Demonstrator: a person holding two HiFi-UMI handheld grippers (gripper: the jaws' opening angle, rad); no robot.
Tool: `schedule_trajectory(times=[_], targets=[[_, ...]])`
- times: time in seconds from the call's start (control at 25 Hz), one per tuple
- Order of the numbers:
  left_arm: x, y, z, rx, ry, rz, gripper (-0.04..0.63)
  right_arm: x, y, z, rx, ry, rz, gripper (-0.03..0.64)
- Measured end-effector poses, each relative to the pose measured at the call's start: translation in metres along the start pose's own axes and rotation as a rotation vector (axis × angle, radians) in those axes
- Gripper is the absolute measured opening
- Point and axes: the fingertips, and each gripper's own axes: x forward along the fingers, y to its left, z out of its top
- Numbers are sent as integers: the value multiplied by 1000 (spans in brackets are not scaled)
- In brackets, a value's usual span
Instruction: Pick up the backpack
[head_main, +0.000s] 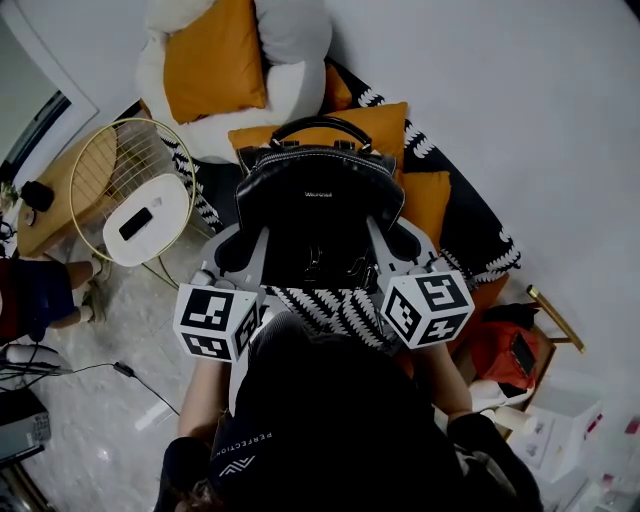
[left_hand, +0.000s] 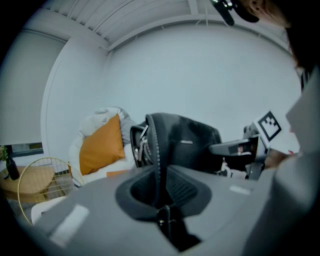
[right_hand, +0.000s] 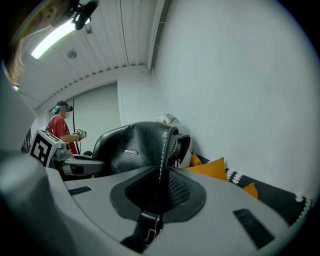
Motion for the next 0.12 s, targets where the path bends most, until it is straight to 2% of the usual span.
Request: schedule_trajectory(times=[0.12], targets=[[2, 0, -2, -1, 4, -4, 46, 1, -2, -2, 5, 4, -2, 31]])
